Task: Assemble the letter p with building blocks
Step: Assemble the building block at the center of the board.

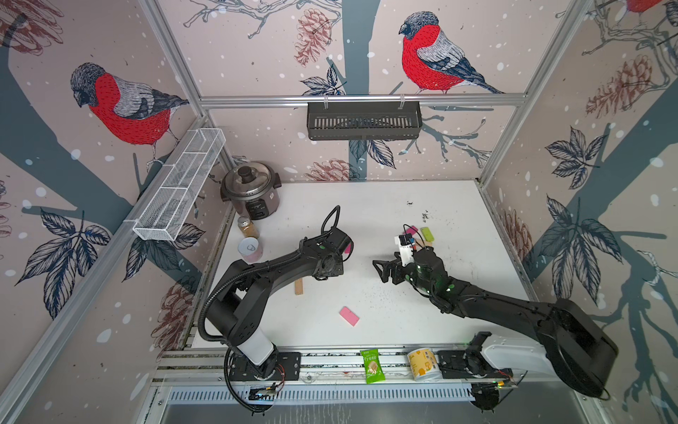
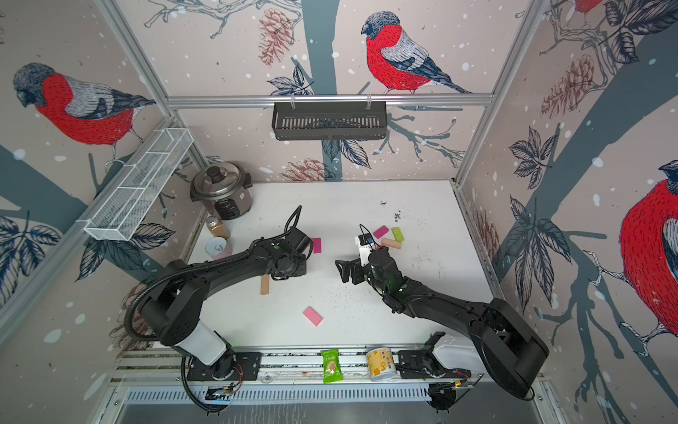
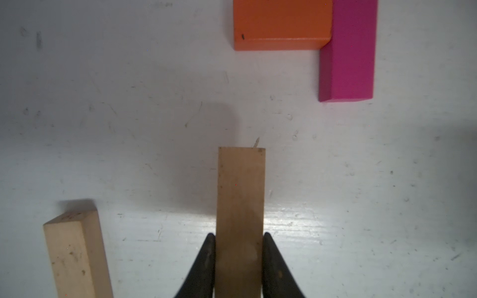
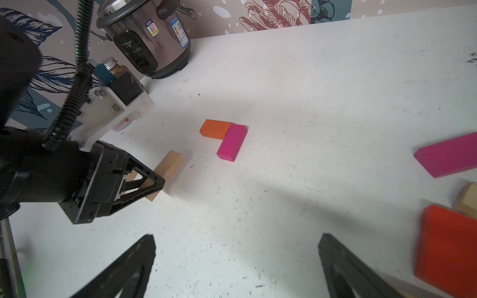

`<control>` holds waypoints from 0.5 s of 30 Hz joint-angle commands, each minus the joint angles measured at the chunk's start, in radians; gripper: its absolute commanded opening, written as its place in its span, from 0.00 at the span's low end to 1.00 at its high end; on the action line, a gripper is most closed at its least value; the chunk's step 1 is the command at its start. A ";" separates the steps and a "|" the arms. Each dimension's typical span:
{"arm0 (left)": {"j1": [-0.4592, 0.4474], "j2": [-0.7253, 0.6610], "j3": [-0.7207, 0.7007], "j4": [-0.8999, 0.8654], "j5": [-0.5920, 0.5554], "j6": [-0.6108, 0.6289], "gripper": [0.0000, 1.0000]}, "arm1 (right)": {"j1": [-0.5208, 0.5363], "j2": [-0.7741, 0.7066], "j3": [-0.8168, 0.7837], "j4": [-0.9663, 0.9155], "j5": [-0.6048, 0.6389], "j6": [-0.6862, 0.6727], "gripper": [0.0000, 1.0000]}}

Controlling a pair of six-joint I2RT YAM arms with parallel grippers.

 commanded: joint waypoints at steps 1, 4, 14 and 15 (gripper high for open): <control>0.015 0.044 0.039 0.016 0.026 0.028 0.22 | 0.005 0.004 0.013 0.034 0.005 -0.015 1.00; 0.024 0.077 0.054 0.023 0.023 0.030 0.22 | 0.011 0.004 0.016 0.035 0.013 -0.018 1.00; 0.048 0.144 0.085 0.044 0.016 0.019 0.22 | 0.018 0.031 0.027 0.024 0.031 -0.030 1.00; 0.050 0.149 0.086 0.044 0.016 0.019 0.22 | 0.019 0.031 0.027 0.024 0.033 -0.030 1.00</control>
